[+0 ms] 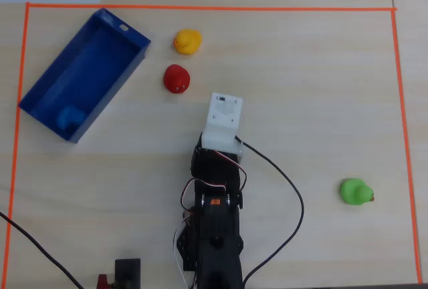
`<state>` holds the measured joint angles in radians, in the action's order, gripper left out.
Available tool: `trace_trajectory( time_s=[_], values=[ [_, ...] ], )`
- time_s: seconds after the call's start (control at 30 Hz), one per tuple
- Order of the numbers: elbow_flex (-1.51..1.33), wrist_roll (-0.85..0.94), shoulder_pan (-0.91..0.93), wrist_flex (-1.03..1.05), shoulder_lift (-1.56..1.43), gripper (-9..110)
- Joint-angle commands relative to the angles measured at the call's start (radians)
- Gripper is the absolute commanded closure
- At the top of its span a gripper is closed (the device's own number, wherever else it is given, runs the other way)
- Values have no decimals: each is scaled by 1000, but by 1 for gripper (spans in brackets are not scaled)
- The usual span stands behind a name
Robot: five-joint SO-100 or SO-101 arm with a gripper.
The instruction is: Grasp blue duck and put it into box.
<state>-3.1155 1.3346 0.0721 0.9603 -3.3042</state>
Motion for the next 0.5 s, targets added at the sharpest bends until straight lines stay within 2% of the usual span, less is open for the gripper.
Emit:
trace_trajectory(
  time_s=[0.0, 0.47],
  values=[
    [5, 100, 8, 362, -6, 97],
    [5, 89, 35, 362, -6, 95]
  ],
)
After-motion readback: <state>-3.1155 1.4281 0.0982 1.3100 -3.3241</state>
